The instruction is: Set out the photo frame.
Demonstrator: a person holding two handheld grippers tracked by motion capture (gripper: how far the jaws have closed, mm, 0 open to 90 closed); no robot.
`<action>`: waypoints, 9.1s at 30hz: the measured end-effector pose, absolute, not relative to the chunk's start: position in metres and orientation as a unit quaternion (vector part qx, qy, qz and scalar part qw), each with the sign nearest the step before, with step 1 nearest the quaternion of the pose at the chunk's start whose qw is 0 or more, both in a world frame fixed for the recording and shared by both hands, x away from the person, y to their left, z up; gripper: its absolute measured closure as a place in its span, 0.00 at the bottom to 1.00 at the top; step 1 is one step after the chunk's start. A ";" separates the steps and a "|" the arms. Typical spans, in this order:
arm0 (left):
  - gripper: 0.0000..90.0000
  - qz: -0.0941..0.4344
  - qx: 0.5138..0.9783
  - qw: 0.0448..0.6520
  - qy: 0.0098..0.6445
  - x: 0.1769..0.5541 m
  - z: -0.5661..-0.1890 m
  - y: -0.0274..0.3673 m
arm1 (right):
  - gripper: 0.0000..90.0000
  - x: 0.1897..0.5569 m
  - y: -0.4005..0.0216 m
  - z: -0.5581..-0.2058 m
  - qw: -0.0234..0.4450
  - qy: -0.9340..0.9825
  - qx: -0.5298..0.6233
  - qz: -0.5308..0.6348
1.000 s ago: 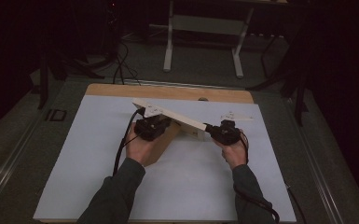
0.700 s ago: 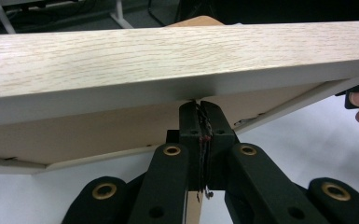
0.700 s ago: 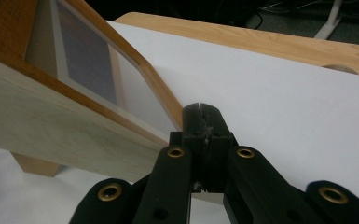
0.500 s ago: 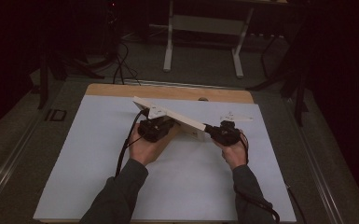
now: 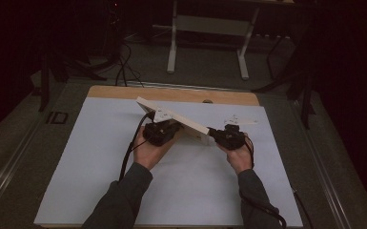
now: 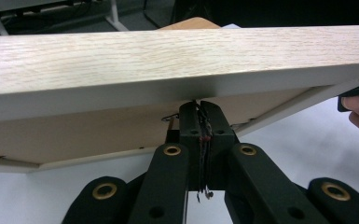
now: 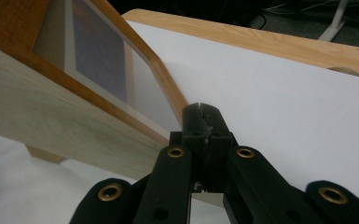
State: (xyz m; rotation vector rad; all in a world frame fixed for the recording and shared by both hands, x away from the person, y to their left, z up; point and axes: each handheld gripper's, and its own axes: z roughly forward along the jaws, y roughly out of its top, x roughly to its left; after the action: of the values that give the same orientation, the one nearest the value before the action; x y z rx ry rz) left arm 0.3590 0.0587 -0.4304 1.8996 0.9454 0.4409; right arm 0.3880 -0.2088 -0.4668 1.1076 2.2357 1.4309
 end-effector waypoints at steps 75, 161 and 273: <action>1.00 0.148 0.780 0.474 0.380 0.372 -0.434 0.076 | 1.00 0.350 -0.158 -0.460 0.144 0.844 0.257 0.449; 0.61 0.108 0.727 0.527 0.428 0.351 -0.391 0.118 | 1.00 0.335 -0.130 -0.473 0.107 0.864 0.211 0.445; 0.80 0.037 0.826 0.501 0.256 0.393 -0.402 0.138 | 0.76 0.373 -0.209 -0.431 0.211 0.797 0.329 0.461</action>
State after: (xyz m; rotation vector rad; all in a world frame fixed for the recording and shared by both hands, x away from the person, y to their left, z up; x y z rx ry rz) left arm 0.3931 0.1379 -0.4023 1.9959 0.6189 0.0902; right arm 0.3734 -0.2093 -0.4312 0.9136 2.2137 1.2817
